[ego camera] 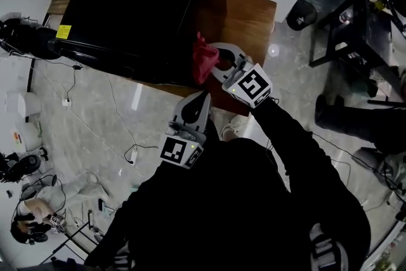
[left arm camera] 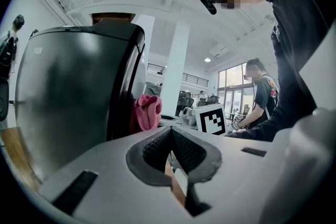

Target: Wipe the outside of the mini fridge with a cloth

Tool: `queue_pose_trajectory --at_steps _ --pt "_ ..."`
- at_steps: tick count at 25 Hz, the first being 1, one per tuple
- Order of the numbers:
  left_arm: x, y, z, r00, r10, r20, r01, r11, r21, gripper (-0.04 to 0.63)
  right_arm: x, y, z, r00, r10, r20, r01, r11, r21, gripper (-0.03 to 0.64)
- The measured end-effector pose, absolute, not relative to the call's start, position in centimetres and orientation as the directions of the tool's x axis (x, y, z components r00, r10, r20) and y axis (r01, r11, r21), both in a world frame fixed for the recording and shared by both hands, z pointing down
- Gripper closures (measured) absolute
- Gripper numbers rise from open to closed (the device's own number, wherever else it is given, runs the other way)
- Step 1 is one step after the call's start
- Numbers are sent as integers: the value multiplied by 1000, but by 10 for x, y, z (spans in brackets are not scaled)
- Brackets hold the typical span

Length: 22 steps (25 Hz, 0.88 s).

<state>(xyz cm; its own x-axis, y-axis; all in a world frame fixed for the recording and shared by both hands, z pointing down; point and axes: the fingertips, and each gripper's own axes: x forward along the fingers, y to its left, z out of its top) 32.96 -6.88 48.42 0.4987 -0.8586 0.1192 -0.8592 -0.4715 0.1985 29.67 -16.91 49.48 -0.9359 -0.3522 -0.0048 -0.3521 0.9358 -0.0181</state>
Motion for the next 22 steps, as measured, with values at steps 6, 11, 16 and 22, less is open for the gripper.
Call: queue_pose_trajectory --at_steps 6,11,16,22 --pt "322 -78 521 484 -865 132 -868 -456 194 591 295 -175 537 -923 -385 14 -385 923 -28 529" --pt "312 -85 546 480 -861 167 -872 -447 198 591 291 -178 583 -910 -405 84 -411 910 -62 529" --pt "314 -82 573 489 -845 215 -869 -449 210 591 289 -172 635 -900 -405 163 -423 901 -96 529" --pt "317 -80 621 502 -817 284 -863 -457 214 591 283 -165 688 -883 -391 258 -430 896 -113 529"
